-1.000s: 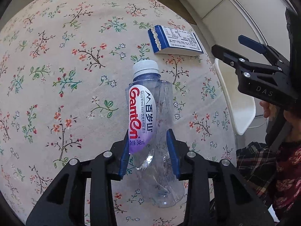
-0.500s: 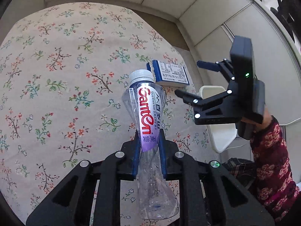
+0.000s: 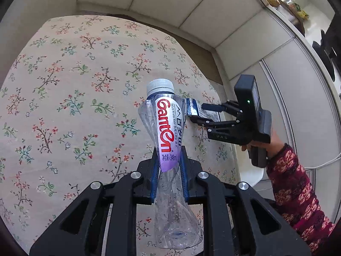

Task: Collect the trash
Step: 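Grasp the blue-and-white box with the right gripper while the left gripper holds the bottle, then carry the bottle and box over the white bin and open both grippers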

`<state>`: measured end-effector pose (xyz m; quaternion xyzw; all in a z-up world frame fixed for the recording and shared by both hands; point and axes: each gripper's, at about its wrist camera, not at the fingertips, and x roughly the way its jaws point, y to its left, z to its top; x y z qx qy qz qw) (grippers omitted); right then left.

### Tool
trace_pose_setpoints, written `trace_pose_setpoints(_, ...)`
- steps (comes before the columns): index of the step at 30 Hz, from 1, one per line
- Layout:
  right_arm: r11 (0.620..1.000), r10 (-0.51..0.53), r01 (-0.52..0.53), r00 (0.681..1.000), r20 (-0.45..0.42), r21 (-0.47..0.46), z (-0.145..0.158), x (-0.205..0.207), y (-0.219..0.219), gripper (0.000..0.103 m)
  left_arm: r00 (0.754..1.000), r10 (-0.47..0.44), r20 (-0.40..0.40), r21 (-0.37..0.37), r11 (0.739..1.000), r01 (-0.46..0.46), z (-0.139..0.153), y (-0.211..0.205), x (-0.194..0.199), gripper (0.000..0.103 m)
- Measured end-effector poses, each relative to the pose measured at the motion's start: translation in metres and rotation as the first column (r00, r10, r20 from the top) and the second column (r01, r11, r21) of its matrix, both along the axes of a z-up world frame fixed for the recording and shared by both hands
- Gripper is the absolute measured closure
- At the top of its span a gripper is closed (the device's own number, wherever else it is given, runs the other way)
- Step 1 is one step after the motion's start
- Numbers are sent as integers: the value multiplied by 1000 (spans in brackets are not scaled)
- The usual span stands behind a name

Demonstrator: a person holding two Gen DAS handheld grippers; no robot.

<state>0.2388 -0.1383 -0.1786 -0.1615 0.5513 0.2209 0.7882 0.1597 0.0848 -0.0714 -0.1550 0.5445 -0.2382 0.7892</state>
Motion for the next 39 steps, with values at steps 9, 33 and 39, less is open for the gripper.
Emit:
trace_pose_setpoints(9,985,-154,149,987,53,89,31,-10,33,82,982,172,80,-22,985,-171,23,39,-7,86)
trace_pose_setpoints(33,895,-225,101,943,244,435,146,-62,135,89,836,435,336,-37,893,-449,81,107,-40,86)
trace_pose_setpoints(39,887,-259,84,904,340,454,169,-86,136,89,786,457,416,-42,873,-486,93,106,-45,86)
